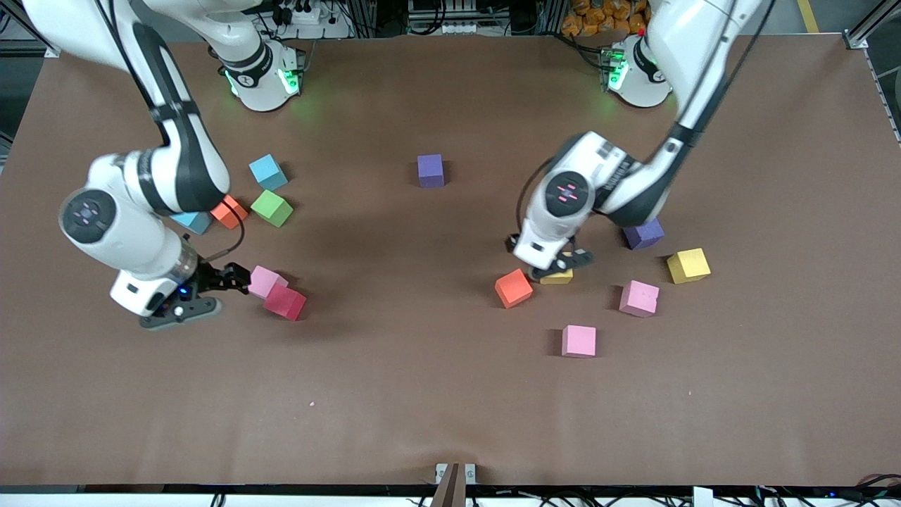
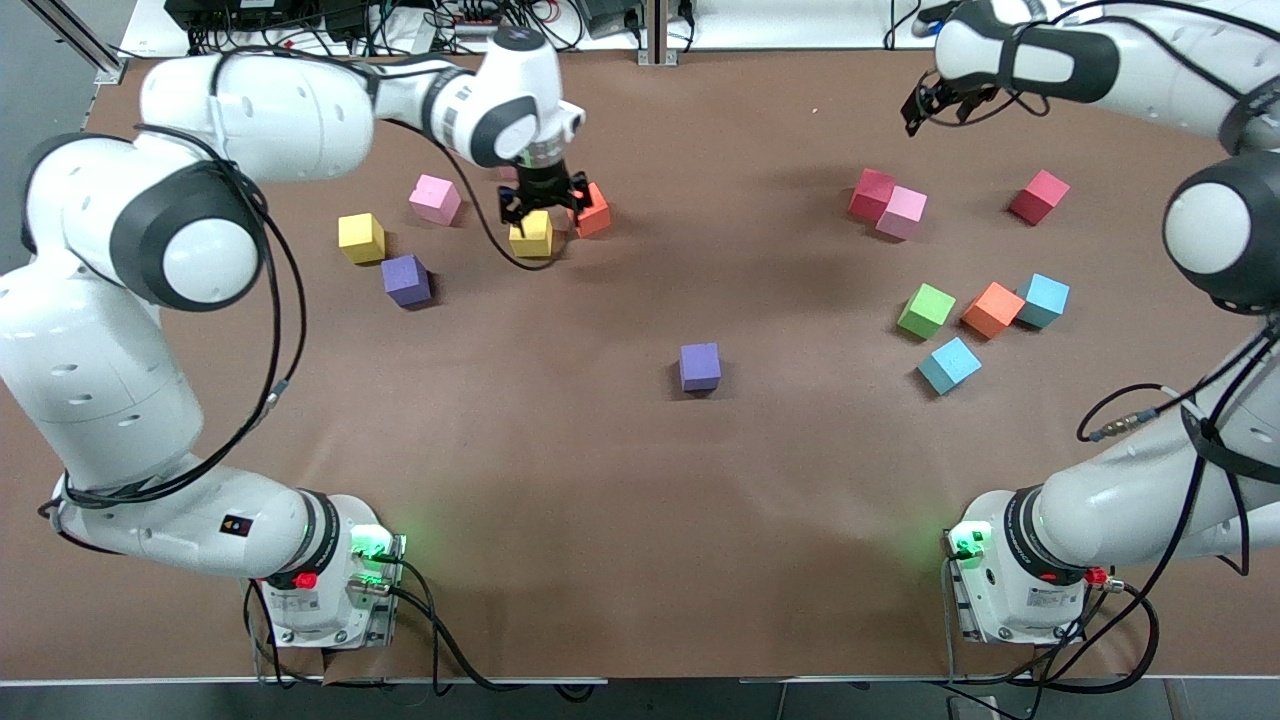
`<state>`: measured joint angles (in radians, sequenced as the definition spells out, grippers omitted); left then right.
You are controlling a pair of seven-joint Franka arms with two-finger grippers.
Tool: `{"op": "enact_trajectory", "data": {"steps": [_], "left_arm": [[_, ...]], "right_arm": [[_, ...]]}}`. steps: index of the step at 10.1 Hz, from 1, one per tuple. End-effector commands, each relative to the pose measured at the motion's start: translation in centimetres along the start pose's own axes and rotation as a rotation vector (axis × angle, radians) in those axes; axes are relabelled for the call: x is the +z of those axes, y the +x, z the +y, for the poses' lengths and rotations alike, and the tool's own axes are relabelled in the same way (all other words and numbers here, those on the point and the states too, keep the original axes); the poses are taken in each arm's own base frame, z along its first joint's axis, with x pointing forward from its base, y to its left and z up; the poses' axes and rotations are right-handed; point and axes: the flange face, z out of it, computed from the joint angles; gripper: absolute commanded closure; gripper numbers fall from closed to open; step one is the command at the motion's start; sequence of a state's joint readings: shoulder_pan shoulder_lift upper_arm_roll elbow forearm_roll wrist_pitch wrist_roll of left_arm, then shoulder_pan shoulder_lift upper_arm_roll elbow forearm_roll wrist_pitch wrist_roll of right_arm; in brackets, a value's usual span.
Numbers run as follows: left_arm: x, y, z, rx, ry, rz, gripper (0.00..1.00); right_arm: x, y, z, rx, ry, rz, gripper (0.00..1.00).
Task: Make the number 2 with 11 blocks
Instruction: 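Grasp the yellow cube with the left gripper while the right gripper grasps red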
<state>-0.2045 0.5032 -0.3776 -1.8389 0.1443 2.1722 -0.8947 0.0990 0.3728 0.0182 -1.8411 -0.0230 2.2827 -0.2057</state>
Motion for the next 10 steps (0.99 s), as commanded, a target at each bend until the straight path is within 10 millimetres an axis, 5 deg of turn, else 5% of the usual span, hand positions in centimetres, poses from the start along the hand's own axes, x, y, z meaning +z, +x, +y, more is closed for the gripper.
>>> {"op": "enact_trajectory", "data": {"steps": [1, 4, 6, 10], "left_arm": [[-0.2, -0.3, -0.2, 0.076, -0.006, 0.028, 0.0], [1.8, 0.8, -0.7, 0.193, 0.015, 0.045, 0.0], [2.2, 3.8, -4.0, 0.256, 0.025, 0.045, 0.0], [2.8, 4.8, -4.1, 0.219, -0.02, 0.058, 0.0]], "right_arm": [[2.0, 1.2, -1.5, -0.161, 0.001, 0.02, 0.0], [4.9, 1.3, -2.9, -0.354, 0.049, 0.008, 0.0], [6.8, 1.0, -4.2, -0.392, 0.098, -0.003, 0.0], [9.5, 0.4, -4.1, -0.513, 0.118, -0.032, 0.0]]}}
